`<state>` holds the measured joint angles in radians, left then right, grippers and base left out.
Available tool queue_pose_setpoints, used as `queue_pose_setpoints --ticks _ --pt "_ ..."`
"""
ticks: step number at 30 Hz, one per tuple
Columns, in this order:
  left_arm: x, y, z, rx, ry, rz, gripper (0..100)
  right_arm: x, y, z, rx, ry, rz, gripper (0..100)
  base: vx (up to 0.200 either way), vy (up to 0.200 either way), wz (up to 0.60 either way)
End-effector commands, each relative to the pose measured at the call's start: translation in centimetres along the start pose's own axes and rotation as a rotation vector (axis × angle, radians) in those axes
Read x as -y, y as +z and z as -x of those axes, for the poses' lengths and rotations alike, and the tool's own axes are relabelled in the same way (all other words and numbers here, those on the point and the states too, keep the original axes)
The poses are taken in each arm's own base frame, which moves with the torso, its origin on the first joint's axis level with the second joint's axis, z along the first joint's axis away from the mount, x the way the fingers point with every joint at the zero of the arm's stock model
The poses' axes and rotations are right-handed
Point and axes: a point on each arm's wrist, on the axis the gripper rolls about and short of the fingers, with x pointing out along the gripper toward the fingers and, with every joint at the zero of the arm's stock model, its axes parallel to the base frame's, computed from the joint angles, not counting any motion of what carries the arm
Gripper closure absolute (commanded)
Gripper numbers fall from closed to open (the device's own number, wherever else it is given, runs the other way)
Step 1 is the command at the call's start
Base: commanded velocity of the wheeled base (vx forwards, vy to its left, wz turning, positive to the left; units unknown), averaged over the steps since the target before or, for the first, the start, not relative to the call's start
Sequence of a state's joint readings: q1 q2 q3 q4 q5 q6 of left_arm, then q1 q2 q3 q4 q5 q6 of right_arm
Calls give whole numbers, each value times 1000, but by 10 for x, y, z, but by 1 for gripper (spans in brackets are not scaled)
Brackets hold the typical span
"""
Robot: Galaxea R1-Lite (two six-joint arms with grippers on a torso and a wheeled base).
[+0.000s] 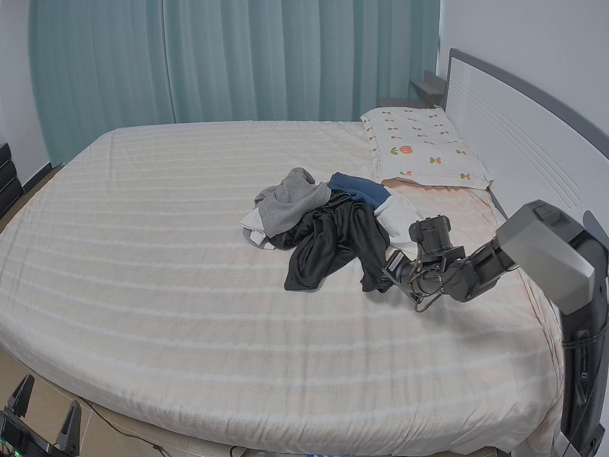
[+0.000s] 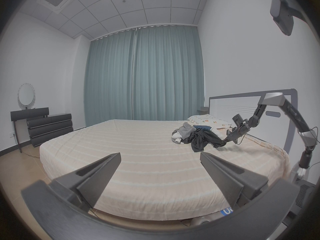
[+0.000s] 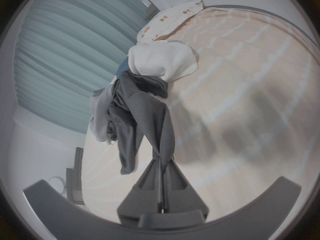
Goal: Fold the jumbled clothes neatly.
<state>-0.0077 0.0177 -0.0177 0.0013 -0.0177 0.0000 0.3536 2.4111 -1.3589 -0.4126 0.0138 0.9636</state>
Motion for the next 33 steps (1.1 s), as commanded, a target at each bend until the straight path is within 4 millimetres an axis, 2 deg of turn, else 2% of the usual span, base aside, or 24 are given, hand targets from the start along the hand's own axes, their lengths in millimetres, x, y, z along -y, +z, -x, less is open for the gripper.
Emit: queue_pose_setpoints --ticks 1,2,4,6,8,9,10,12,15,20,21,23,24,25,26,28,29,30,33 --pt "0 -5 0 0 -1 2 0 -19 6 128 -23 211 -79 100 0 0 0" --pt "0 -5 0 0 -1 2 0 -19 6 128 -23 211 -79 100 0 0 0" --pt "0 -5 0 0 -4 -3 0 -20 -1 166 -7 276 -90 100 0 0 0" --pt "0 -5 0 0 -5 -6 0 -19 -9 190 -19 305 -80 100 0 0 0" --pt "0 -5 0 0 -2 -6 0 -15 -15 206 -30 320 -74 100 0 0 0" --pt "0 -5 0 0 -1 -3 0 -12 -22 225 -53 349 -63 100 0 0 0" --pt "0 -5 0 0 -1 -2 0 -11 -24 230 -64 357 -59 100 0 0 0" --pt "0 -5 0 0 -4 -8 0 -2 -34 256 -118 414 -38 100 0 0 0" --pt "0 -5 0 3 -11 -46 0 6 -39 279 -155 471 -25 100 0 0 0" --pt "0 -4 0 11 -20 -54 0 9 -42 283 -167 475 -17 100 0 0 0" --pt "1 5 2 48 -21 -43 0 10 -42 282 -168 474 -19 100 0 0 0" --pt "0 56 10 191 -46 32 0 10 -43 282 -169 471 -17 100 0 0 0" --pt "0 74 9 215 -69 58 0 10 -42 282 -168 473 -17 100 0 0 0" --pt "1 88 4 198 -110 74 0 8 -42 282 -165 478 -17 100 0 0 0" --pt "2 93 -2 168 -152 60 0 8 -41 284 -162 483 -16 100 0 0 0" --pt "4 96 -15 91 -215 26 0 4 -42 288 -153 505 -10 100 0 0 0" --pt "4 96 -15 91 -215 26 0 4 -42 288 -153 505 -10 100 0 0 0" --pt "4 94 -42 -63 -224 11 0 0 -40 295 -126 553 -7 100 0 0 0" --pt "6 93 -76 -214 -251 -6 0 -2 -40 299 -104 593 -1 100 0 0 0"
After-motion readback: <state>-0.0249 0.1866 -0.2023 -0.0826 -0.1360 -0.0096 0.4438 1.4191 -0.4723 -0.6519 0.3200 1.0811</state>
